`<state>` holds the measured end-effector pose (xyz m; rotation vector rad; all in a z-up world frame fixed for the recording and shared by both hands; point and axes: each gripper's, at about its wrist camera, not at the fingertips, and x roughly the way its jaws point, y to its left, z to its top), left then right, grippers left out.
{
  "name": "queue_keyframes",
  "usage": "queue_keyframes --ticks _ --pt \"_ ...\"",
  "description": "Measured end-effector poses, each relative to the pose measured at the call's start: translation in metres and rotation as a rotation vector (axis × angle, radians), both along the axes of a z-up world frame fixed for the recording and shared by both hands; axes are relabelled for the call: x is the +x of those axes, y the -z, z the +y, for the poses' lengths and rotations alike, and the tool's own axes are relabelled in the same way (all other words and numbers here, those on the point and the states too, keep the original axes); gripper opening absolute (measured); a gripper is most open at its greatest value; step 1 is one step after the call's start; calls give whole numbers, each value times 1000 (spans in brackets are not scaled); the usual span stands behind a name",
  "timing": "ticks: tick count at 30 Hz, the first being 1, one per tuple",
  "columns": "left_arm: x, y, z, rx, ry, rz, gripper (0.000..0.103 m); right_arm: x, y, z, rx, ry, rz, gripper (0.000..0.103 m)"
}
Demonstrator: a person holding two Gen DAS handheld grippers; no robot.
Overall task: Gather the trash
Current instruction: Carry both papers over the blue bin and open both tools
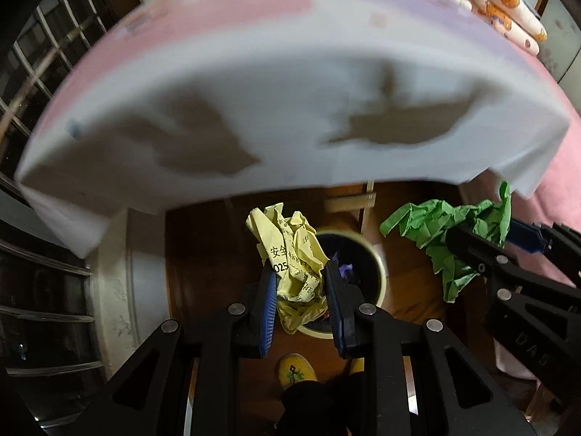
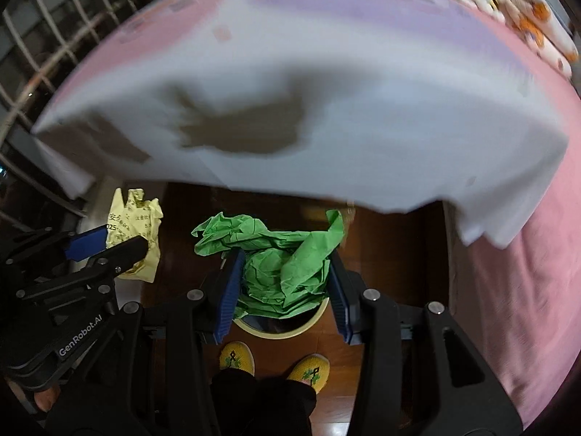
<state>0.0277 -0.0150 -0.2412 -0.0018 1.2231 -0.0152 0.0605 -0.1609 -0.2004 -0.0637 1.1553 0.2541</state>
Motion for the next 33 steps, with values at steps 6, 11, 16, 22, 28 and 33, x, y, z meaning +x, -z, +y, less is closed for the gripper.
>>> queue_keyframes --ticks 6,11,16,22,28,33 --pt "0 68 -3 -16 1 40 24 -1 85 -3 -23 40 76 41" --pt "1 115 -3 -31 -1 84 25 5 139 -4 5 51 140 42" --pt "9 142 -3 -37 -8 104 27 14 176 -3 55 72 195 42" --pt "24 163 4 -38 -18 148 58 28 196 -5 69 65 243 47" --pt "33 172 14 -22 -47 163 87 29 210 -11 49 81 265 60" --pt "33 161 18 -12 -55 153 87 26 204 -13 50 81 261 62"
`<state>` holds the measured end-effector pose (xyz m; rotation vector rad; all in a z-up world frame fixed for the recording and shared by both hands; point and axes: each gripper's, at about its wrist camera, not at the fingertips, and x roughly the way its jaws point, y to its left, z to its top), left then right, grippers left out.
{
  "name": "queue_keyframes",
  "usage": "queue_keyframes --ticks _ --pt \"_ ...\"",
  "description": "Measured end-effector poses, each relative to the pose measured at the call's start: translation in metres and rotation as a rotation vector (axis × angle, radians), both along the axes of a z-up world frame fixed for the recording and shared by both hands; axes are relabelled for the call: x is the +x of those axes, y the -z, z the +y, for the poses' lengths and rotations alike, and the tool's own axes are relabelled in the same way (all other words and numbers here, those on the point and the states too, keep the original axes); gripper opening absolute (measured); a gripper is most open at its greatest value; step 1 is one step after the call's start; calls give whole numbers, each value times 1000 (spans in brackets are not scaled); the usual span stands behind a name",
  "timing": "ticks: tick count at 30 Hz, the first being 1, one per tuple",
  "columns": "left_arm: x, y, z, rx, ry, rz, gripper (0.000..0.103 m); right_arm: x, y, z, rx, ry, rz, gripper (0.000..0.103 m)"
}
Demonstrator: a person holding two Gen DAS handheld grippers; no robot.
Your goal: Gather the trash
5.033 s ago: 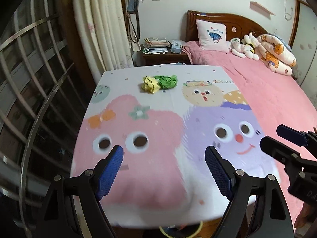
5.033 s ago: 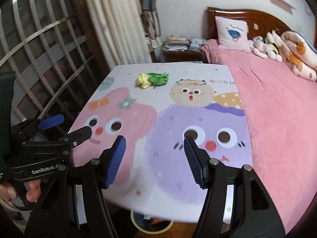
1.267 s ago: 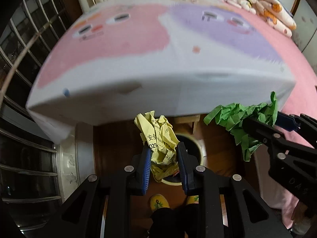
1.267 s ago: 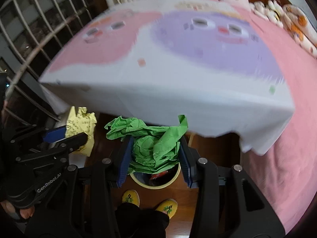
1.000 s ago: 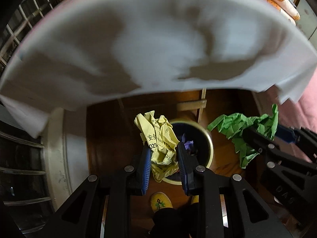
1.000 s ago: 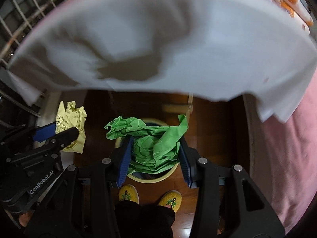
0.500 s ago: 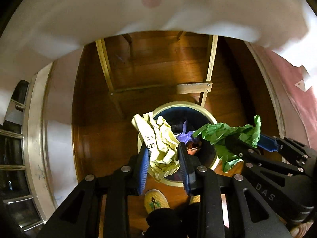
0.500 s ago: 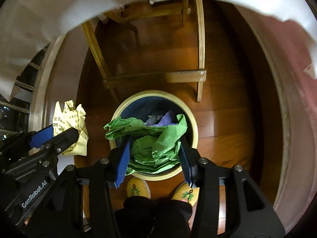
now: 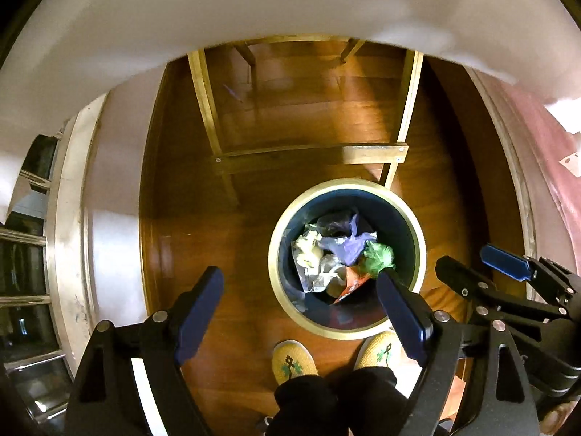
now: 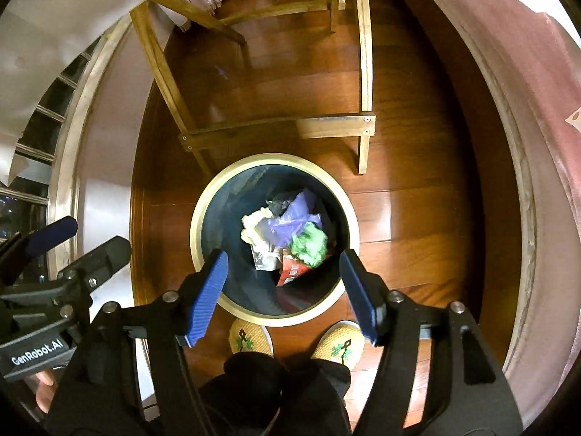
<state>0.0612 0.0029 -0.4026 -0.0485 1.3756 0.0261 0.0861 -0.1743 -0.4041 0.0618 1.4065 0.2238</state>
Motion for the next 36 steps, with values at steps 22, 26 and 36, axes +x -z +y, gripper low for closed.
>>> queue_keyframes --ticks 22,26,36 --pt "0 -273 -3 44 -20 -183 87 -5 -240 1 -4 -33 -164 62" --pt "0 -338 -3 49 -12 -259 87 -2 -309 3 2 -48 -237 62" --pt "-9 -466 -2 83 1 -407 87 -2 -447 16 -9 -82 -416 62"
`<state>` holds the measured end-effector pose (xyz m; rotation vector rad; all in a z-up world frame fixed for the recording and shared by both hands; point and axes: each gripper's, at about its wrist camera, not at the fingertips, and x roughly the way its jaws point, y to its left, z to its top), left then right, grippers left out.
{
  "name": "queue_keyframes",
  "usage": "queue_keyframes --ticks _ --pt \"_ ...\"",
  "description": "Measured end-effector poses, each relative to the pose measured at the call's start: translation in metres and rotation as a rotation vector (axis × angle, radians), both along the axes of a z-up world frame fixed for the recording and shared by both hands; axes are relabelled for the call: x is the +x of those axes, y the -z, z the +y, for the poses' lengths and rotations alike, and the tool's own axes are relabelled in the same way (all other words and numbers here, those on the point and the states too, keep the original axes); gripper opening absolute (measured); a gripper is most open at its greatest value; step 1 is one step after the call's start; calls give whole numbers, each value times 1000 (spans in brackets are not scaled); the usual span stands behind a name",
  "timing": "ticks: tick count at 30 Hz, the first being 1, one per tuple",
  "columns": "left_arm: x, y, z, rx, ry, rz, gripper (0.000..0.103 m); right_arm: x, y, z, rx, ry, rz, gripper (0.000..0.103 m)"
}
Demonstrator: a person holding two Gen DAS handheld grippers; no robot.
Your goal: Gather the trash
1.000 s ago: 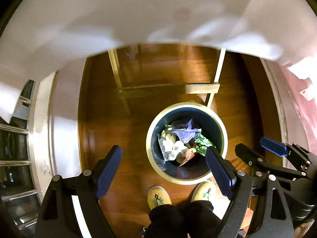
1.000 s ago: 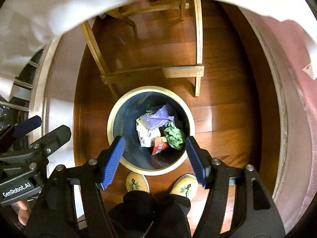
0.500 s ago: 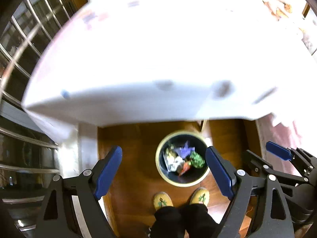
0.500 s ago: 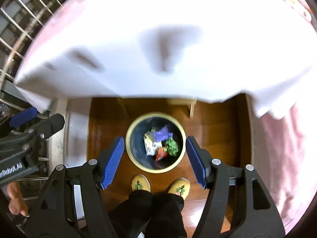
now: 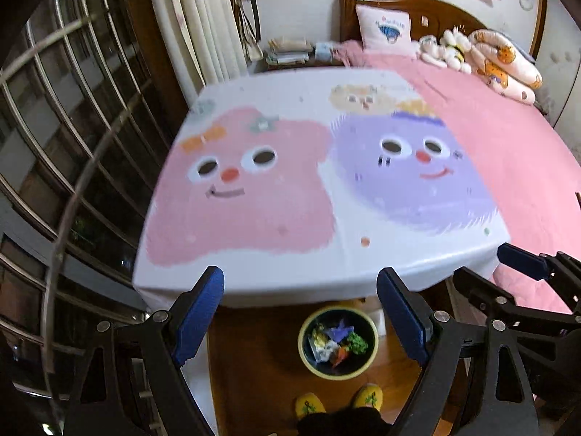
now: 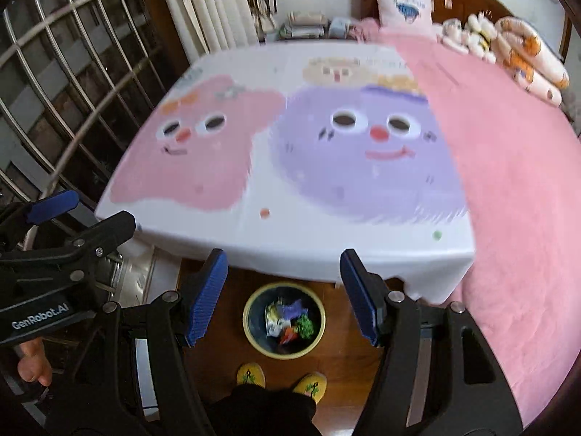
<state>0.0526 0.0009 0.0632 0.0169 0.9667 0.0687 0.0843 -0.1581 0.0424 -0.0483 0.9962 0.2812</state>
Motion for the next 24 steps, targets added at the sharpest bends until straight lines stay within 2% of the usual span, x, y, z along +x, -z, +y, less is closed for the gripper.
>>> queue_keyframes --ticks 5,10,17,24 --pt "-13 -53 10 -7 -24 -83 87 -8 -61 0 6 21 -91 62" --pt "-27 -86 16 -18 -44 -127 87 -19 -106 4 -22 38 -173 62" --pt "-34 -99 18 6 -52 -171 87 -34 -130 10 -42 59 -218 63" --pt "-32 -107 22 18 -57 -215 87 -36 -132 15 -45 70 -257 63"
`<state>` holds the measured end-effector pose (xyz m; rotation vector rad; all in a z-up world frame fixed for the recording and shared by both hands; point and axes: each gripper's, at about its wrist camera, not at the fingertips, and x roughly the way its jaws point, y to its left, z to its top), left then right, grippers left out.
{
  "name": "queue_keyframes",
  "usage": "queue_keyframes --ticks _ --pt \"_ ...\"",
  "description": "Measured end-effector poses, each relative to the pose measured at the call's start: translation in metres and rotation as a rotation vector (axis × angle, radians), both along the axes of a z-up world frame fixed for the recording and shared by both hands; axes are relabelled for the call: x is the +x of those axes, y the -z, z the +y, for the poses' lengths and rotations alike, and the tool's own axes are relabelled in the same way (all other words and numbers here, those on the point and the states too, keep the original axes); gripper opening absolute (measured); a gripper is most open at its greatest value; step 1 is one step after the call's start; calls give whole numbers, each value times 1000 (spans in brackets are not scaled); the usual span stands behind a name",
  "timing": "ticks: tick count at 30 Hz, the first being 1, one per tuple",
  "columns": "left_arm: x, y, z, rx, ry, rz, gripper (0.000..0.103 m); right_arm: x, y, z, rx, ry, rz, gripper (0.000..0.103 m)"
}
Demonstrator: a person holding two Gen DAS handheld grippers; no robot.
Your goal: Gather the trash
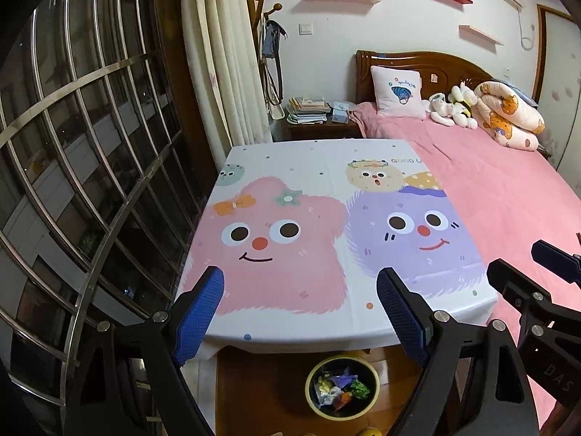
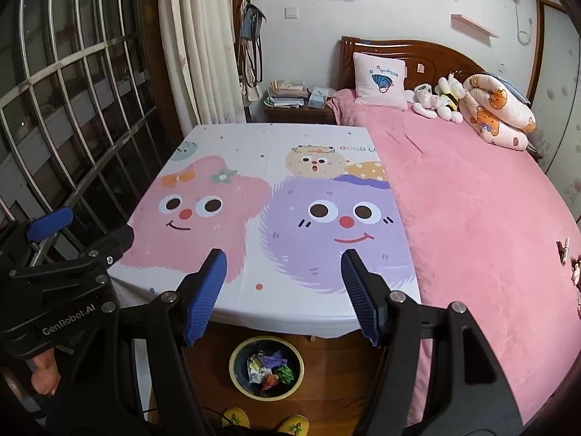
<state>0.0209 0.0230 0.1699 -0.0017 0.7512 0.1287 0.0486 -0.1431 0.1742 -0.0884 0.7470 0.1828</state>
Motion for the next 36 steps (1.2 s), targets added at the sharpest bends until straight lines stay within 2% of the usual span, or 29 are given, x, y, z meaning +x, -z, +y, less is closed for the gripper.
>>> queue_keyframes --ticks 36 --pt "17 4 -1 -7 20 -17 87 21 5 4 -6 -5 -9 63"
